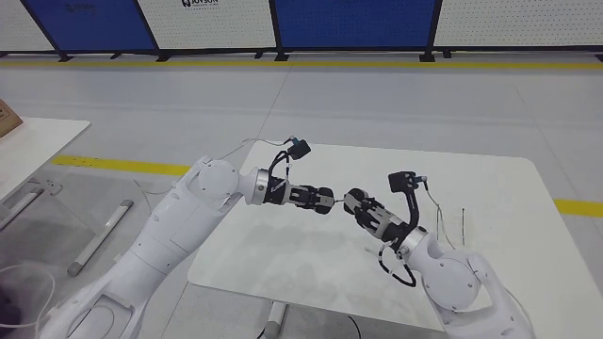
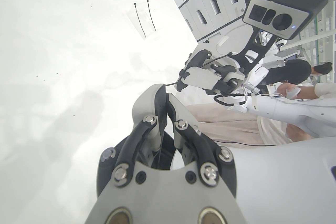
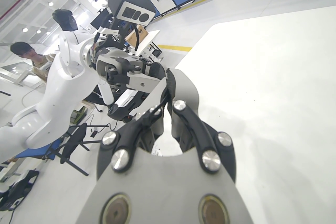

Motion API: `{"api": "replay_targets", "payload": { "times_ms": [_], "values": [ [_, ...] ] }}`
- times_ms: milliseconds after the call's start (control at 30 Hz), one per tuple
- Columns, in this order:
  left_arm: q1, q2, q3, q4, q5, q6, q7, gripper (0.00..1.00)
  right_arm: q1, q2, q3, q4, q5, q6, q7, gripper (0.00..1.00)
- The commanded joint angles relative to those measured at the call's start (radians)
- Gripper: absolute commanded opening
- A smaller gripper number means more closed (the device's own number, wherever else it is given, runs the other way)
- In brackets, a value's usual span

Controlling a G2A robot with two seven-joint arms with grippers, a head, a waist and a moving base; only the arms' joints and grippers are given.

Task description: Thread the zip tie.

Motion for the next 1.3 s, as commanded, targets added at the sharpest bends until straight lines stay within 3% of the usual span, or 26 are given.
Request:
{"api": "replay_targets", "payload": {
  "times_ms": [0, 1267],
  "values": [
    [0.0, 0.0, 0.0, 0.0, 0.0, 0.0, 0.0, 0.0, -0.002, 0.001, 0.002, -0.002, -0.001, 0.001, 0.001, 0.0],
    [0.0, 0.0, 0.0, 0.0, 0.0, 0.0, 0.0, 0.0, -0.019, 0.004, 0.017, -0.016, -0.018, 0.003, -0.013, 0.0]
  ]
}}
